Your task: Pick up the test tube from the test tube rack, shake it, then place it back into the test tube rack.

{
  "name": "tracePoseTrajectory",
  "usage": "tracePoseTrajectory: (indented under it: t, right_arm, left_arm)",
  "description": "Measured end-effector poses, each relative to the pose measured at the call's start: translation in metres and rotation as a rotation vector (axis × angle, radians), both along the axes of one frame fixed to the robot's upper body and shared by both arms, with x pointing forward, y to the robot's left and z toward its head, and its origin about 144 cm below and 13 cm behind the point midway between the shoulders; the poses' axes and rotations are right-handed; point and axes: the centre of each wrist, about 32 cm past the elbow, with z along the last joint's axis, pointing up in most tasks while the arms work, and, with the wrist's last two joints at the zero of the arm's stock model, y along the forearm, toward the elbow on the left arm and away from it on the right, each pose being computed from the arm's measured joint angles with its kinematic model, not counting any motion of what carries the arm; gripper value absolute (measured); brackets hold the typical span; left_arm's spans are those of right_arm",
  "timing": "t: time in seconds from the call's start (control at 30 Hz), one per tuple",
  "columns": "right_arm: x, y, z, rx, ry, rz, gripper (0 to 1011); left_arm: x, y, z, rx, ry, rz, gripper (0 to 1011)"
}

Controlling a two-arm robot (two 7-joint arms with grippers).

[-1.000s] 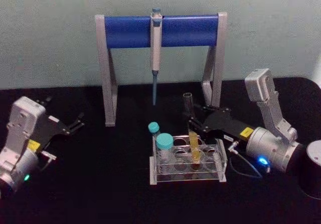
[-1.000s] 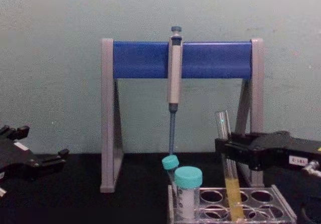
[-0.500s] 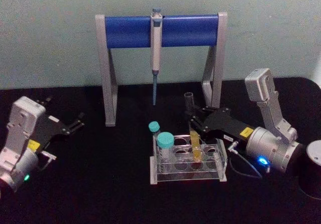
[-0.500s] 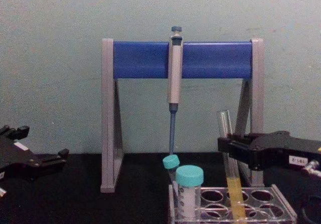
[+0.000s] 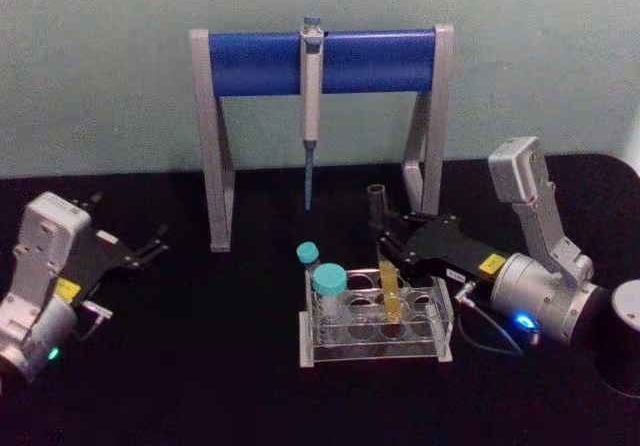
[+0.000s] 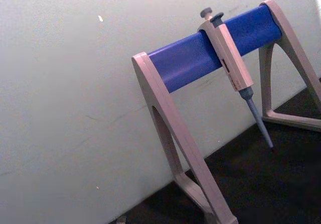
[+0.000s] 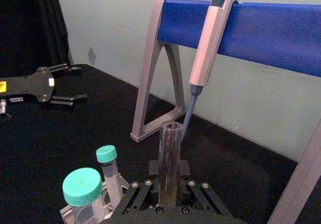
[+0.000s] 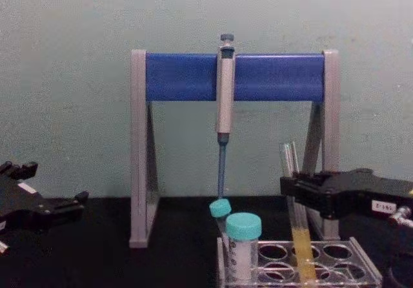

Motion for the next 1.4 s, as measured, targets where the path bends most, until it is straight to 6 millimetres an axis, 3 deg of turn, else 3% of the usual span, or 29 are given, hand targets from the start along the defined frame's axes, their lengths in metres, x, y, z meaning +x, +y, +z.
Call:
tracePoseTrajectory:
  t: [0.77,1.4]
  right_arm:
    - [-0.014,-0.015,0.017,0.158,-0.157,-0.003,227]
    - [-0.02,-0.03,0.015,0.143,-0.252,-0.114,227]
  left_arm:
    - [0.0,0.0,0.0,0.0,0.0,0.0,1001]
    - [0.0,0.0,0.0,0.0,0.0,0.0,1001]
